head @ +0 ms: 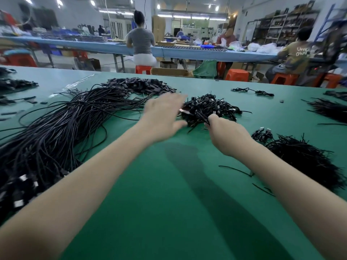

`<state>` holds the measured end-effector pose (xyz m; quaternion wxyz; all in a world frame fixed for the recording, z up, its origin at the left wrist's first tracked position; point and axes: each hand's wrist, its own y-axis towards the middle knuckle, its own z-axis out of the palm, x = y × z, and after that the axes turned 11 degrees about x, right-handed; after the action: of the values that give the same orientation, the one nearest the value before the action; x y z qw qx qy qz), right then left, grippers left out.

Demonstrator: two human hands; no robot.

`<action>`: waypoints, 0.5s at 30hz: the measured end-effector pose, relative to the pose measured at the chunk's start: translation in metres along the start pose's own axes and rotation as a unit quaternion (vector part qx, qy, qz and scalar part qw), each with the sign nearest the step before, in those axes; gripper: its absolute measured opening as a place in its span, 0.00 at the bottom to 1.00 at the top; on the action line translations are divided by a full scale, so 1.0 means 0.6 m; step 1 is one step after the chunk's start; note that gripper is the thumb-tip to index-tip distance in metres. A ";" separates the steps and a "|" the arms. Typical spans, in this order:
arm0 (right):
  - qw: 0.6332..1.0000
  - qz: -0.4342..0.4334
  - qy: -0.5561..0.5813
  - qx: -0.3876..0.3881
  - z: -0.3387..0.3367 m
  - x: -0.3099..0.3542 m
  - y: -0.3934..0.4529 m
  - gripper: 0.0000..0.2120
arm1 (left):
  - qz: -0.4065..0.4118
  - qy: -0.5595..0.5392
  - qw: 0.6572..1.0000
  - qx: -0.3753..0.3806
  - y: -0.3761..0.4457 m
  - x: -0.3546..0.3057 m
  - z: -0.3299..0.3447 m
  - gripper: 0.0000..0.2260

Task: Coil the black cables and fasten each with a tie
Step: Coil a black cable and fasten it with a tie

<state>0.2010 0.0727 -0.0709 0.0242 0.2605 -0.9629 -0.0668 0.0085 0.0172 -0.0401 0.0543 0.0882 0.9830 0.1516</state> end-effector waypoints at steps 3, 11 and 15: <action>0.985 -0.079 -0.153 -0.002 -0.001 0.009 -0.010 0.08 | 0.047 0.173 0.983 0.044 -0.005 -0.035 0.042 0.18; 0.916 -0.202 -0.327 -0.117 -0.015 0.016 -0.031 0.13 | -0.006 -0.137 0.970 0.200 -0.027 -0.070 0.057 0.09; 0.873 -0.267 -0.378 -0.152 -0.005 -0.001 -0.033 0.11 | -0.020 -0.206 0.926 0.315 -0.034 -0.064 0.049 0.12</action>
<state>0.2118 0.0558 -0.0710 -0.3213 0.4560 -0.7699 -0.3100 0.0468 -0.0009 -0.0714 0.2280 0.1106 0.9489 -0.1884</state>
